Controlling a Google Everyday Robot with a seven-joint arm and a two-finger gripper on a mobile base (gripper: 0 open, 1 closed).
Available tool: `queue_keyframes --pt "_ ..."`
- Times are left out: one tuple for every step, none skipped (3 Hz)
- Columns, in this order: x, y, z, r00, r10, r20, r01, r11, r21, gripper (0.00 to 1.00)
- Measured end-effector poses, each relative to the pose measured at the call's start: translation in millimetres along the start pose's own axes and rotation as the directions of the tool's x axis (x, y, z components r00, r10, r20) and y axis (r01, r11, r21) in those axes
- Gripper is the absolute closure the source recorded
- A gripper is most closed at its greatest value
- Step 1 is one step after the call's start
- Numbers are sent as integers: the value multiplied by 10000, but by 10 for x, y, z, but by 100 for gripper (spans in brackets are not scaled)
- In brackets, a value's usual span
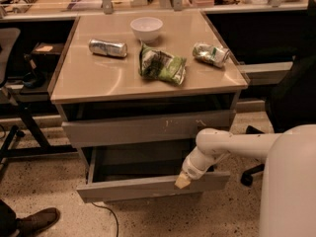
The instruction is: Open middle drawer
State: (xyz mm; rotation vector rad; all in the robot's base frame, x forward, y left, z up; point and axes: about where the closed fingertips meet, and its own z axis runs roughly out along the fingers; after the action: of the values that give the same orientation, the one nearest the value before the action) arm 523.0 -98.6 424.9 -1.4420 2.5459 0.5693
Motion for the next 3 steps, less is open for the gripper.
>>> queue_keyframes --pt "67 88 -34 9999 128 82 -128 9999 41 100" --pt "128 172 -66 9995 271 144 -272 9996 111 100" --pt "130 174 -67 9995 274 141 -276 9996 109 100"
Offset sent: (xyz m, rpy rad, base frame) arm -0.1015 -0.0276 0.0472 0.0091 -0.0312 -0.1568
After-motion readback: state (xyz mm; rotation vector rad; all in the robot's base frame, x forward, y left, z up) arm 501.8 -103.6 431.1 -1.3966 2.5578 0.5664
